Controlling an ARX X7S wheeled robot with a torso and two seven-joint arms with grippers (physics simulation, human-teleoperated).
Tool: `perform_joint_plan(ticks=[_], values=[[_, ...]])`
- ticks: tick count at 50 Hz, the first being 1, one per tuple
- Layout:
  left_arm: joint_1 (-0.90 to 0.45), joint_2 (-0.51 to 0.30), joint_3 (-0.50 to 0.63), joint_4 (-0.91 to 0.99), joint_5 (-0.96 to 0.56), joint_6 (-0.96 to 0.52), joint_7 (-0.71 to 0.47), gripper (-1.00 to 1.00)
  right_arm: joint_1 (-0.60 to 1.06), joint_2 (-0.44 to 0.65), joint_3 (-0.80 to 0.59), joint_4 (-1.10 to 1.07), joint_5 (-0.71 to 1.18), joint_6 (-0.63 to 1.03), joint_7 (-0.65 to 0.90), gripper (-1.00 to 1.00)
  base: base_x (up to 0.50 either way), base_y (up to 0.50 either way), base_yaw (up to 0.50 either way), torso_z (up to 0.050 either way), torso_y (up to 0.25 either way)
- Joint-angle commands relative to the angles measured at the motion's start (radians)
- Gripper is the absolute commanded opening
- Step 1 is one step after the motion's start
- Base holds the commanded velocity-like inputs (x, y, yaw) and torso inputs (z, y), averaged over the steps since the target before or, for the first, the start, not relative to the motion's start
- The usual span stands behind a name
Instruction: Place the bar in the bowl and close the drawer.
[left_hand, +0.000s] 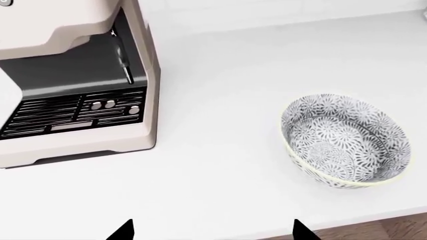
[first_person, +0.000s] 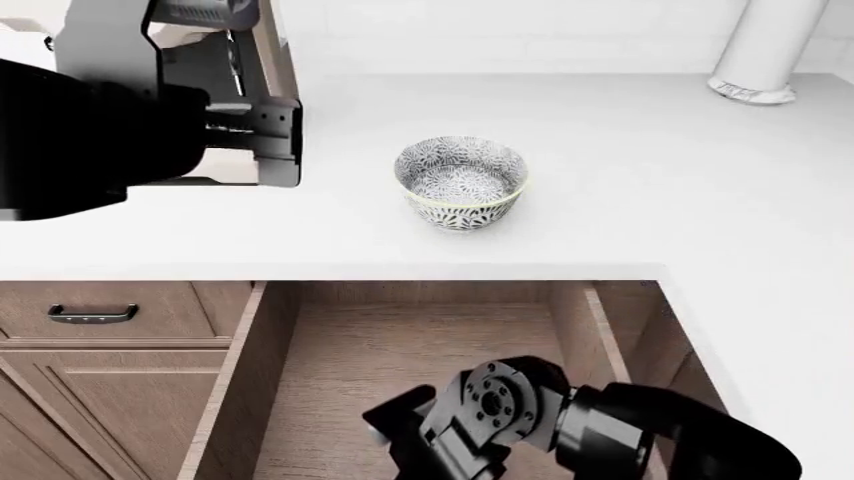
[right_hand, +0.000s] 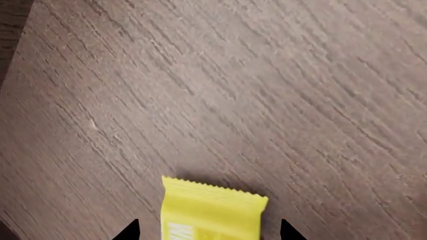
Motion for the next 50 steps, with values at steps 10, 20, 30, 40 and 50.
perform_joint_plan(ticks=[10,20,30,40,50], values=[[0.012,-0.008,0.007,0.001,0.014,0.009,0.019,1.0,-0.025,-0.041,-0.041,0.079,-0.056,-0.008,-0.085,1.0,0.0,0.0,0.0,0.0,0.0],[0.012,-0.013,0.01,0.001,0.016,0.011,0.025,1.0,-0.027,-0.055,-0.052,0.101,-0.07,-0.01,-0.108,1.0,0.0,0.0,0.0,0.0,0.0],[0.014,-0.014,0.015,-0.002,0.021,0.015,0.03,1.0,-0.03,-0.036,-0.046,0.052,-0.065,-0.021,-0.071,-1.0,0.0,0.0,0.0,0.0,0.0],[0.012,-0.017,0.018,-0.003,0.018,0.019,0.028,1.0,0.038,0.068,0.037,-0.189,0.05,-0.031,0.154,-1.0,0.0,0.0,0.0,0.0,0.0],[0.002,-0.024,0.018,-0.004,0.004,0.023,0.019,1.0,0.121,0.146,0.115,-0.366,0.168,-0.042,0.296,-1.0,0.0,0.0,0.0,0.0,0.0]])
